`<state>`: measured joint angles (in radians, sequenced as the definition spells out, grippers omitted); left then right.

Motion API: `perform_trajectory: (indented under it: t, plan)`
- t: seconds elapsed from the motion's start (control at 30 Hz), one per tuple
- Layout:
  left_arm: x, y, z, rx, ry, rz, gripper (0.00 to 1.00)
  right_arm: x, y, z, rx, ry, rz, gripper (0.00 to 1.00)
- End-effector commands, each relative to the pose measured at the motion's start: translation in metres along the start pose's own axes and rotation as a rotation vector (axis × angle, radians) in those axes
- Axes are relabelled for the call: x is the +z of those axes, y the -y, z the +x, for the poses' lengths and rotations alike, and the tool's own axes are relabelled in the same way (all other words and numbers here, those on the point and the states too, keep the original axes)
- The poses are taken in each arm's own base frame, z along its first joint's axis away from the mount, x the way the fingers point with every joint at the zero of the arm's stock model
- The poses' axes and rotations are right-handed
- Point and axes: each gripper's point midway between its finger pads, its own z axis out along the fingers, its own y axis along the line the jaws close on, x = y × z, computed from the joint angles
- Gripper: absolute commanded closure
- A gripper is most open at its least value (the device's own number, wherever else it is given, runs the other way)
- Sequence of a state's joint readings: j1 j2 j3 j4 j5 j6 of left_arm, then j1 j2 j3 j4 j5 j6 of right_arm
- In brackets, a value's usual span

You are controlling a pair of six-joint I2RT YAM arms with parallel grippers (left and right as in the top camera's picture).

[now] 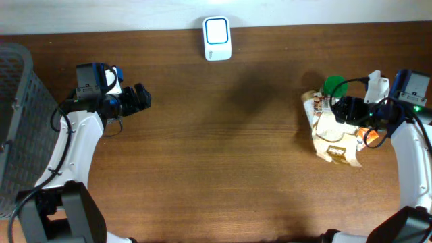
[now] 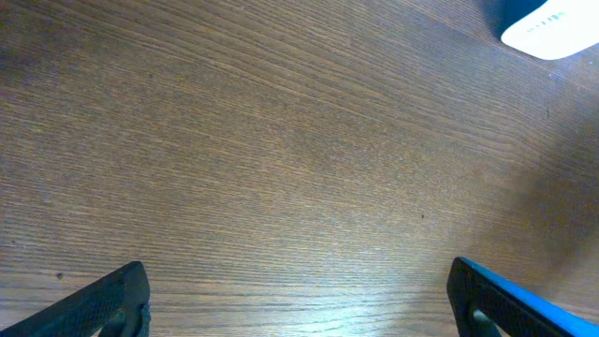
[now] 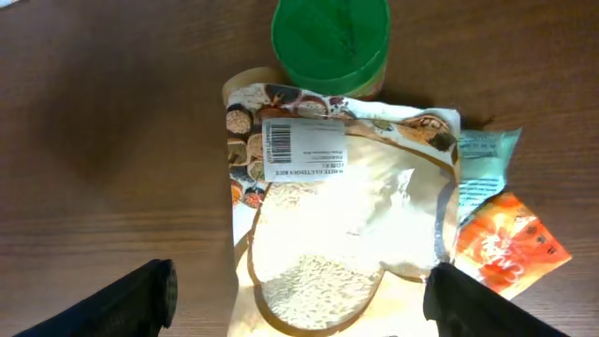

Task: Scan the item barcode

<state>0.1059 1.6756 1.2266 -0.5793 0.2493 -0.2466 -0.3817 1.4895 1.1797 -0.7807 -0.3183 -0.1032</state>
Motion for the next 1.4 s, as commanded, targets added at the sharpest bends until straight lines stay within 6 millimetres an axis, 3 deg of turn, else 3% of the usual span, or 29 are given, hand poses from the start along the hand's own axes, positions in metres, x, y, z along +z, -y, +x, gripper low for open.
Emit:
perform_trajectory:
  t: [0.0,0.03,0.13,0.17,0.27,0.4,0.53,0.73,0.87,1.13,1.3,1.37]
  plan:
    - [-0.001,-0.001,-0.001,0.009,0.006,-0.004,0.01,-0.024,-0.005,-0.015,0.025,0.065,-0.007,0.11]
    - [-0.001,-0.001,-0.001,0.009,0.006,-0.004,0.01,-0.034,-0.008,-0.02,0.016,0.086,-0.005,0.09]
    - [-0.001,-0.001,-0.001,0.009,0.006,-0.004,0.01,-0.114,-0.032,-0.042,-0.036,0.233,0.008,0.06]
    - [-0.001,-0.001,-0.001,0.009,0.006,-0.004,0.01,-0.149,-0.044,-0.041,-0.054,0.285,0.013,0.06]
    - [-0.001,-0.001,-0.001,0.009,0.006,-0.004,0.01,-0.219,-0.07,-0.027,-0.099,0.414,0.026,0.02]
    - [-0.001,-0.001,-0.001,0.009,0.006,-0.004,0.01,-0.274,-0.091,-0.004,-0.156,0.579,0.041,0.02]
    - [-0.001,-0.001,-0.001,0.009,0.006,-0.004,0.01,-0.296,-0.097,0.008,-0.178,0.651,0.066,0.02]
    - [-0.001,-0.001,-0.001,0.009,0.006,-0.004,0.01,-0.288,-0.11,0.024,-0.237,0.625,0.003,0.02]
    - [-0.001,-0.001,-0.001,0.009,0.006,-0.004,0.01,-0.271,-0.124,0.032,-0.391,0.805,-0.019,0.02]
    - [-0.001,-0.001,-0.001,0.009,0.006,-0.004,0.01,-0.176,-0.124,0.068,-0.493,1.138,-0.115,0.02]
    - [-0.001,-0.001,-0.001,0.009,0.006,-0.004,0.01,-0.124,-0.121,0.084,-0.514,1.175,-0.151,0.02]
    - [-0.001,-0.001,-0.001,0.009,0.006,-0.004,0.01,-0.112,-0.117,0.088,-0.51,1.201,-0.143,0.02]
